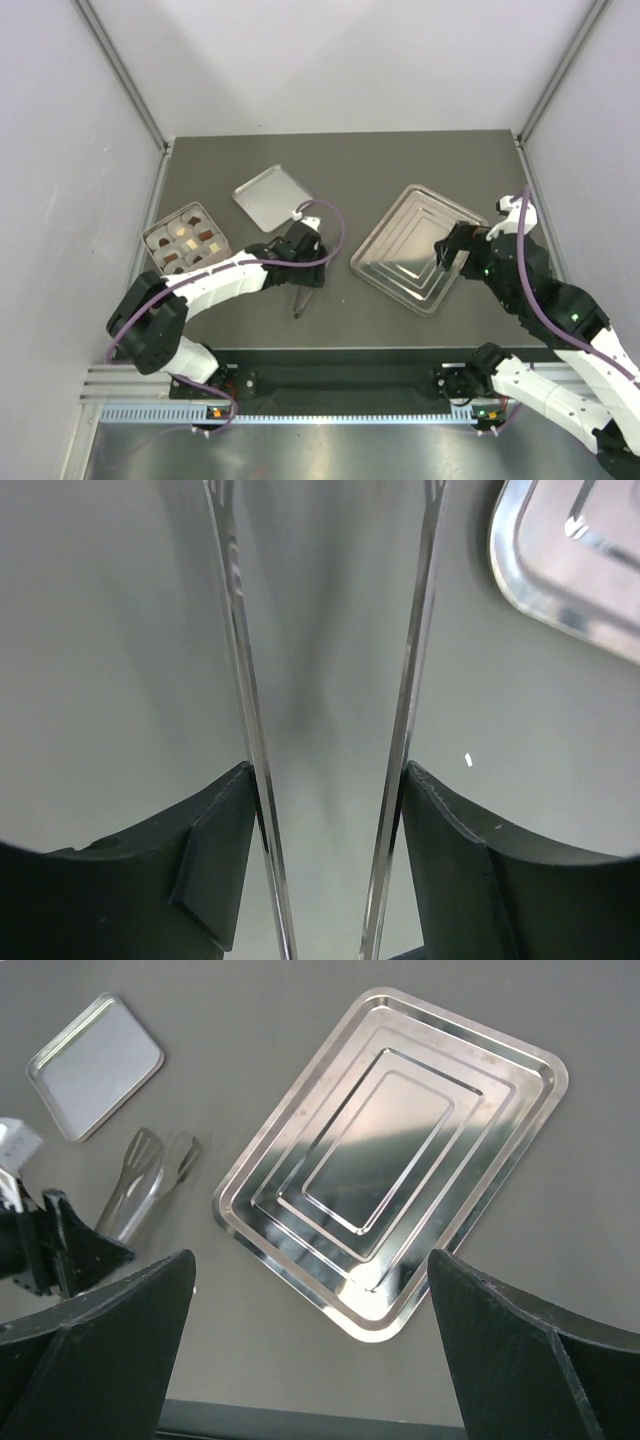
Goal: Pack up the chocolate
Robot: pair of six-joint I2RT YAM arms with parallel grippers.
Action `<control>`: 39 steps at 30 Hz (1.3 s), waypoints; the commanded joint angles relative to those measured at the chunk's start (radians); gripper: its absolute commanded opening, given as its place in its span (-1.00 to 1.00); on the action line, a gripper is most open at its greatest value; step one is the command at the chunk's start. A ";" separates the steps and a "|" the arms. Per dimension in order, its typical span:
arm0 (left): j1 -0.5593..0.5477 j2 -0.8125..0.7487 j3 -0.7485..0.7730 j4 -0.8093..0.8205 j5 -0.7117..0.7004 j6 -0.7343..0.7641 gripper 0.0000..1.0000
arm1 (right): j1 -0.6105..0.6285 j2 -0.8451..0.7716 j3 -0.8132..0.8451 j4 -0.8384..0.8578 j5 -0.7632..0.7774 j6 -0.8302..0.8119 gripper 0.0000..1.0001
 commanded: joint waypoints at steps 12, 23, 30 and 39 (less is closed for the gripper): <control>-0.042 0.124 0.038 -0.015 -0.133 -0.132 0.38 | 0.014 0.141 0.068 0.088 -0.016 -0.084 0.99; -0.043 0.198 0.130 -0.049 -0.108 -0.181 0.51 | 0.014 0.176 0.030 0.176 -0.035 -0.103 1.00; -0.043 0.207 0.293 -0.184 -0.113 -0.172 0.89 | 0.014 0.181 0.022 0.197 -0.035 -0.123 0.99; -0.034 0.215 0.503 -0.328 -0.211 -0.105 0.96 | 0.014 0.149 -0.001 0.245 -0.032 -0.146 1.00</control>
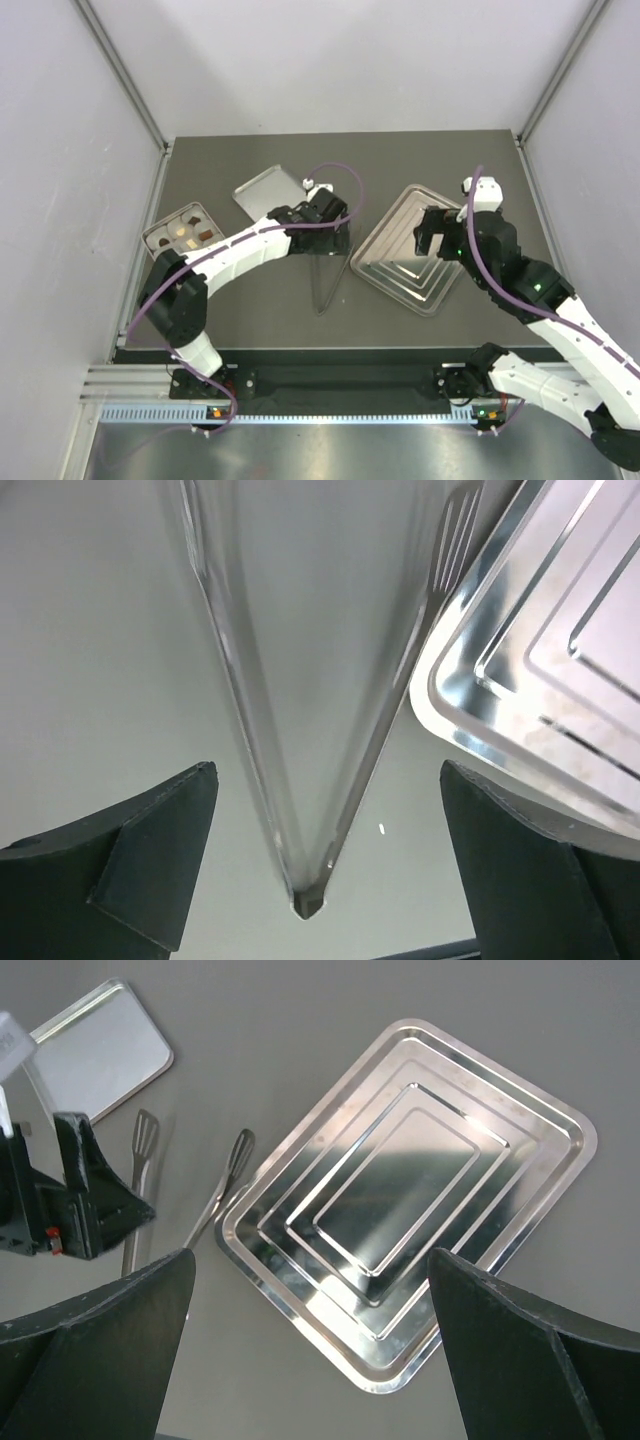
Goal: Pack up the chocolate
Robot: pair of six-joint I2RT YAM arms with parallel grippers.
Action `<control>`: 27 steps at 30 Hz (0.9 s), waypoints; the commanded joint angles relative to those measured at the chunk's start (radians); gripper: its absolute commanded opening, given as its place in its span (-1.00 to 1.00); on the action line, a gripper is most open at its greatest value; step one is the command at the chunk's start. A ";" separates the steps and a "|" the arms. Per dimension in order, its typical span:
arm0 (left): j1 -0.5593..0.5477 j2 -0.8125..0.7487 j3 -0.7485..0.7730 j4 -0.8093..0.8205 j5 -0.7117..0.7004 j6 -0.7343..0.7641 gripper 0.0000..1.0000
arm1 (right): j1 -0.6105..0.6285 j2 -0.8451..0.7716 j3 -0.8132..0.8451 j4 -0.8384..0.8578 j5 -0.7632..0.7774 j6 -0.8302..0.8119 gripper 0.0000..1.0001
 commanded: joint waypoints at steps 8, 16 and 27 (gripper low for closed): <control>0.207 0.089 0.283 -0.082 -0.044 0.432 0.79 | 0.014 -0.065 -0.053 0.101 -0.019 -0.025 0.99; 0.469 0.251 0.338 -0.026 0.219 0.601 0.30 | 0.014 -0.102 -0.070 0.118 -0.040 -0.013 0.99; 0.472 0.296 0.245 0.131 0.266 0.715 0.22 | 0.014 -0.120 -0.076 0.119 -0.039 -0.016 0.99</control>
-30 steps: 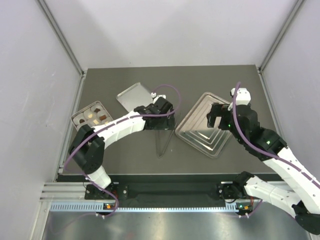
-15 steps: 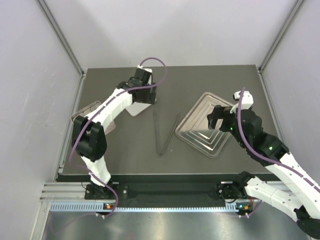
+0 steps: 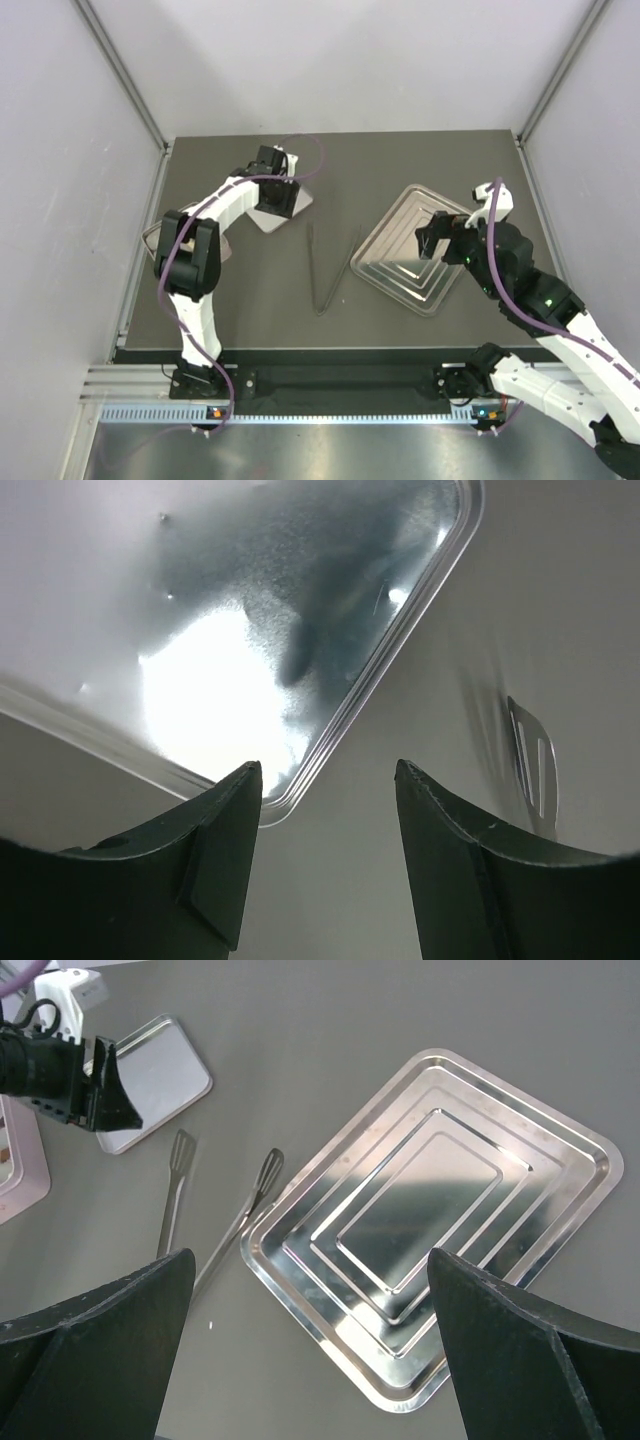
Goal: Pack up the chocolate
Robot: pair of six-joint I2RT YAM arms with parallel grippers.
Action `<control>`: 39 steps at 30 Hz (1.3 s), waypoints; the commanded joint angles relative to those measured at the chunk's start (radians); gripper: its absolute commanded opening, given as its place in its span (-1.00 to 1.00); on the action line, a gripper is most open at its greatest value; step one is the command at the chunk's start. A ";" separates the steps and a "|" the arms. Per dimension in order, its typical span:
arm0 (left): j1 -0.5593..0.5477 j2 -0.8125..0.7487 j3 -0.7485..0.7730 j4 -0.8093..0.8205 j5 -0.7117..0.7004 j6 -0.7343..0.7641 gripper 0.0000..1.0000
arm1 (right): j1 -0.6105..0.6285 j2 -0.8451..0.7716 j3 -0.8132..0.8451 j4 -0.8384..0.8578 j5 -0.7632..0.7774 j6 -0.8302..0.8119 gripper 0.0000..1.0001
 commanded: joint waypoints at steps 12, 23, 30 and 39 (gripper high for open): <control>0.000 0.087 -0.007 0.111 0.048 0.032 0.07 | 0.014 -0.017 -0.011 0.042 -0.003 0.003 0.99; -0.003 0.119 -0.041 0.110 -0.021 -0.022 -0.42 | 0.013 -0.011 -0.009 0.040 -0.008 0.016 0.99; -0.006 0.058 -0.043 0.104 -0.053 -0.052 -0.92 | 0.014 0.030 -0.003 0.071 -0.032 0.033 0.99; -0.006 -0.134 0.063 0.028 0.085 -0.077 -1.00 | 0.014 0.188 0.159 0.198 -0.045 -0.026 1.00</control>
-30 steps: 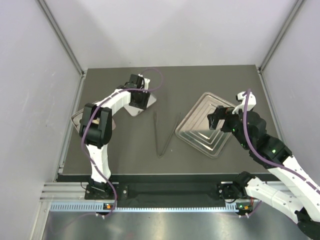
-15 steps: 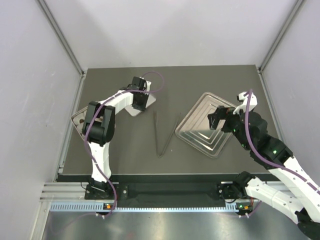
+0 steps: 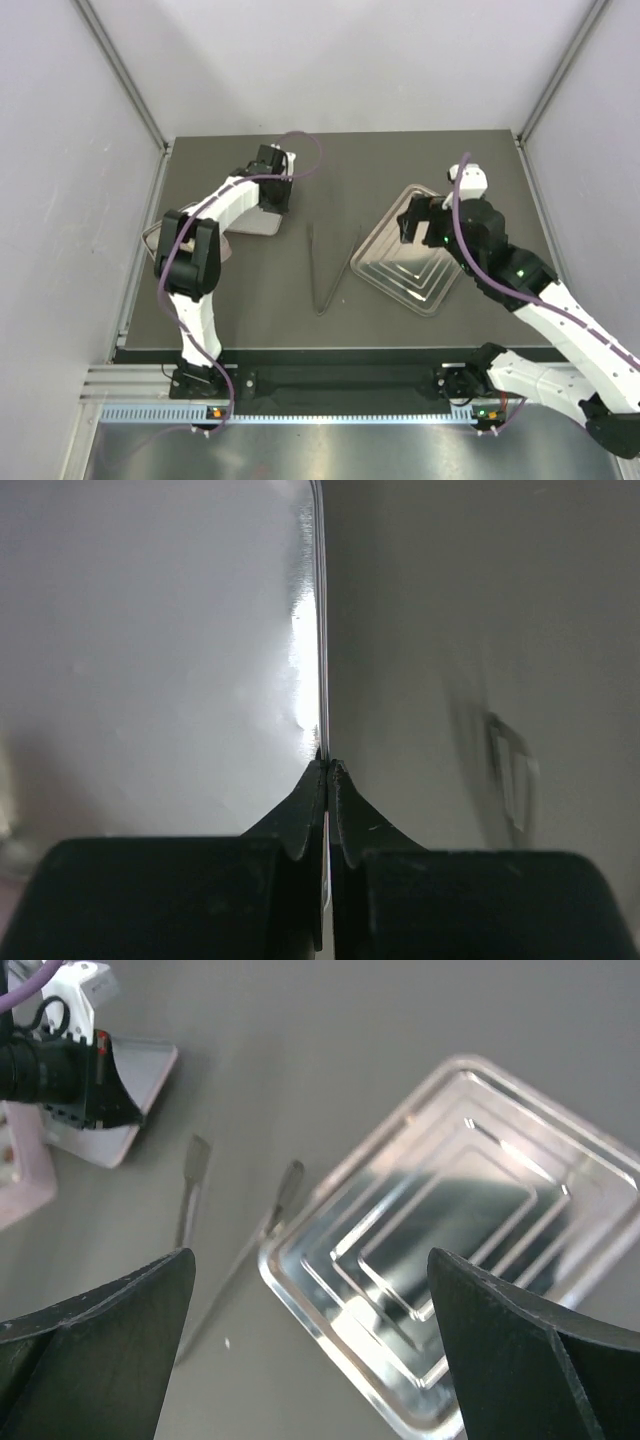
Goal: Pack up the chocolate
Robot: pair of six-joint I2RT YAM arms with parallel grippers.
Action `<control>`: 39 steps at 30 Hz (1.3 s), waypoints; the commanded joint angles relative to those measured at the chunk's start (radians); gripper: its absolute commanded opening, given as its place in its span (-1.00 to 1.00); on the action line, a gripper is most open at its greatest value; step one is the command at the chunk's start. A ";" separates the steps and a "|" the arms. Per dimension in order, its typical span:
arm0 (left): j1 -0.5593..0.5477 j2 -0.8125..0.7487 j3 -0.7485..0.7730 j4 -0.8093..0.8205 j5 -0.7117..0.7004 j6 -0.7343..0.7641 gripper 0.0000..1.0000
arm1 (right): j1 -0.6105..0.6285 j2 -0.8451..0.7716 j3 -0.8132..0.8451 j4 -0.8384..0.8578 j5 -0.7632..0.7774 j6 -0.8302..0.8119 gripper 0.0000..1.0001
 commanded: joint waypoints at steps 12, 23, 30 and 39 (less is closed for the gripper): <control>0.001 -0.471 0.049 -0.045 0.805 -0.144 -1.00 | 0.013 0.198 0.132 0.534 -0.575 -0.772 0.99; -0.014 -0.701 -0.179 -0.026 1.079 -0.241 -1.00 | -0.012 0.205 0.111 0.355 -1.044 -1.240 0.26; -0.099 -0.753 -0.235 -0.043 1.062 -0.227 -1.00 | -0.043 0.217 0.140 0.308 -1.082 -1.291 0.16; -0.206 -0.733 -0.204 -0.150 0.976 -0.132 -1.00 | -0.050 0.274 0.177 0.187 -1.093 -1.353 0.21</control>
